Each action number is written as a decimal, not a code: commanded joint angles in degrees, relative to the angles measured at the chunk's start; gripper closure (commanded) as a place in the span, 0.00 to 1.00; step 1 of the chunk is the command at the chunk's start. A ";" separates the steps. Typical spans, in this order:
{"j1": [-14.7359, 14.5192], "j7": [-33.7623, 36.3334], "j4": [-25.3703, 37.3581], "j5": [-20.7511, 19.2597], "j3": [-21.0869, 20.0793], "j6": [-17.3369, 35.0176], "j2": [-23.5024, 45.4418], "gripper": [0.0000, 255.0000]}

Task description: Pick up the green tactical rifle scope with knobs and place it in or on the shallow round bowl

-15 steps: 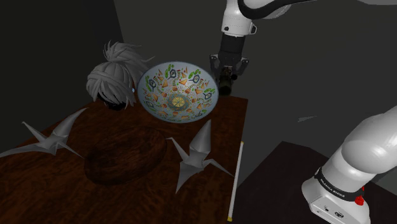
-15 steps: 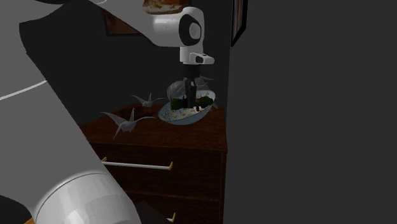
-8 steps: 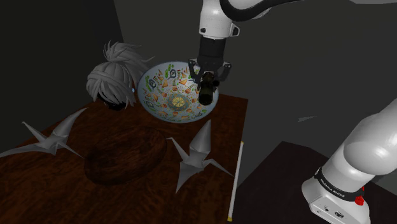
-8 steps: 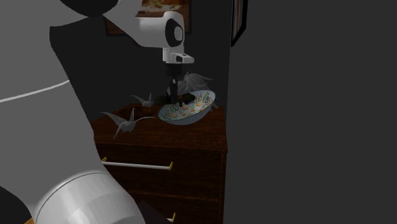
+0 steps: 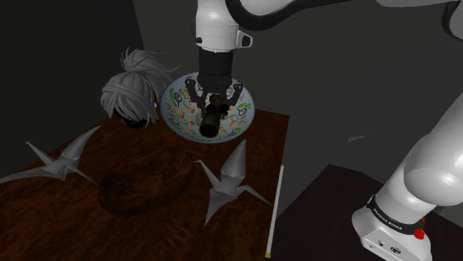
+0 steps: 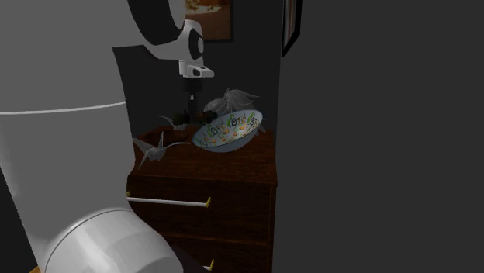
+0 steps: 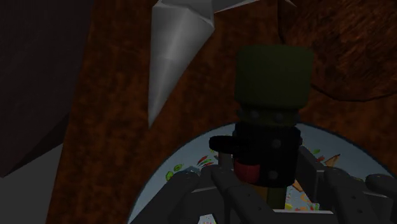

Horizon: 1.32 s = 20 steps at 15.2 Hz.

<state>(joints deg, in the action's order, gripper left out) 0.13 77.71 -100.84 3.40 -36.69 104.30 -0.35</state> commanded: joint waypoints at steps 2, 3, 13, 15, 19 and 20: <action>-2.84 6.10 6.03 -4.31 -2.48 -0.89 6.14 1.00; -4.06 8.00 8.16 -5.84 -3.05 -1.35 8.24 1.00; -24.15 22.33 39.38 -21.69 -2.78 -12.07 32.51 1.00; -30.66 23.29 50.92 -24.84 -1.28 -16.64 39.18 1.00; -30.29 23.76 48.32 -24.70 -1.14 -14.20 39.17 1.00; -29.72 23.90 46.71 -24.54 -1.26 -13.10 38.76 1.00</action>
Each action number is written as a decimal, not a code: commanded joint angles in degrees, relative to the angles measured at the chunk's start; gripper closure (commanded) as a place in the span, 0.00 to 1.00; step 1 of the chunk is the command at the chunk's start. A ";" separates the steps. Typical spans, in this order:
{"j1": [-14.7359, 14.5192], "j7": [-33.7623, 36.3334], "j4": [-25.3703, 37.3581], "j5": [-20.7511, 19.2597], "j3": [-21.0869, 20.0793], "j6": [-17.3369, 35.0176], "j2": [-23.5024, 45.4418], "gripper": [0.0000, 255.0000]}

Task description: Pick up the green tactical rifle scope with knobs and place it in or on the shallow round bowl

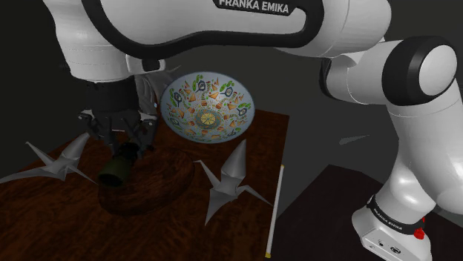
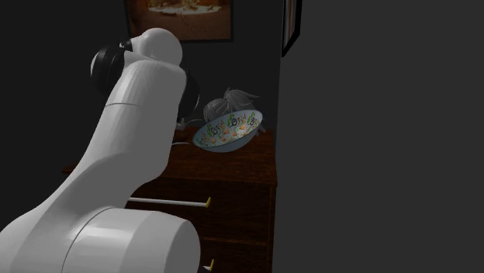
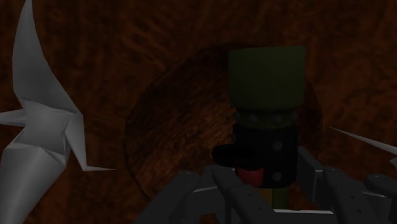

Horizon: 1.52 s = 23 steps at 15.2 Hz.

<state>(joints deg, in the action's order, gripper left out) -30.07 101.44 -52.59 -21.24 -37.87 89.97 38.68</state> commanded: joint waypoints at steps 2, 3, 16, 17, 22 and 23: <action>1.48 0.40 -4.47 0.37 -0.28 3.30 -0.94 1.00; 1.91 0.50 -5.80 0.48 -0.35 4.28 -1.21 1.00; 4.23 1.16 -13.74 0.77 -0.56 10.70 -2.27 1.00; 4.23 1.16 -13.74 0.77 -0.56 10.70 -2.27 1.00; 4.23 1.16 -13.74 0.77 -0.56 10.70 -2.28 0.00; 4.23 1.15 -13.74 0.77 -0.56 10.70 -2.28 0.00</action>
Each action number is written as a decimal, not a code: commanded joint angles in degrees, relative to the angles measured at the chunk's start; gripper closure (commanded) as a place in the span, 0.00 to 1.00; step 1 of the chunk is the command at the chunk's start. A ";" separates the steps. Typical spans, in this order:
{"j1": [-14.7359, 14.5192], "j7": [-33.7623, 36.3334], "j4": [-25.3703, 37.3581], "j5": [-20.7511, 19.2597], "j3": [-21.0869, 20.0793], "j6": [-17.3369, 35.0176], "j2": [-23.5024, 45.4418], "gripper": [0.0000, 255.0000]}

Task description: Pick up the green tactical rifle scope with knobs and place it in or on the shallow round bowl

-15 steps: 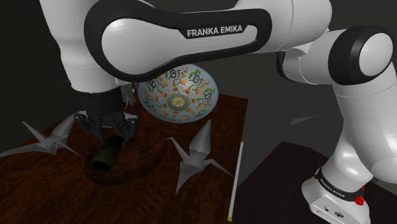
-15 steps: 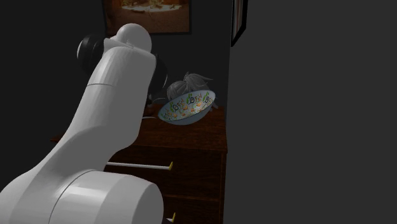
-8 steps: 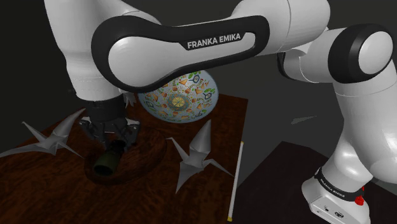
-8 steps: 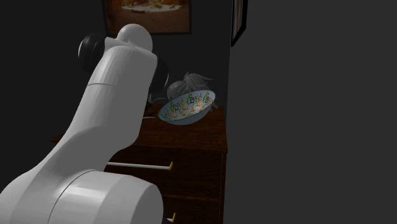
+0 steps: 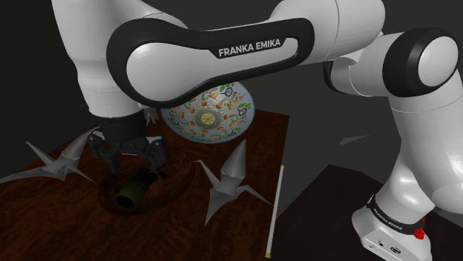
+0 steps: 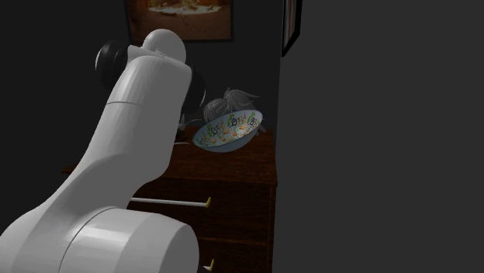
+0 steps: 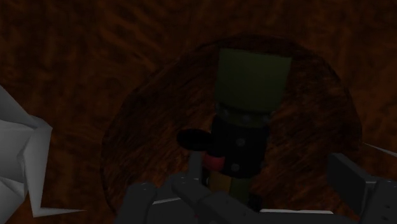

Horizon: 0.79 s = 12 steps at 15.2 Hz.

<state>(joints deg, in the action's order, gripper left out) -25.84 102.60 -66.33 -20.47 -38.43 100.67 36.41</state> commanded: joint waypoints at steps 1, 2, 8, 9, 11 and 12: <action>0.00 0.00 0.01 0.00 0.00 0.00 0.00 0.00; -0.41 -0.23 1.96 0.09 -0.05 -1.89 -0.07 0.00; -2.19 -0.92 8.73 -0.04 0.06 -7.72 0.46 0.00; -2.20 -0.92 8.74 -0.04 0.06 -7.72 0.46 0.00; -2.20 -0.92 8.74 -0.04 0.06 -7.72 0.47 0.00; -2.20 -0.92 8.74 -0.04 0.06 -7.72 0.47 0.00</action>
<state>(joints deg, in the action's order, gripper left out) -28.03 101.69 -57.62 -20.51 -38.37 92.97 36.87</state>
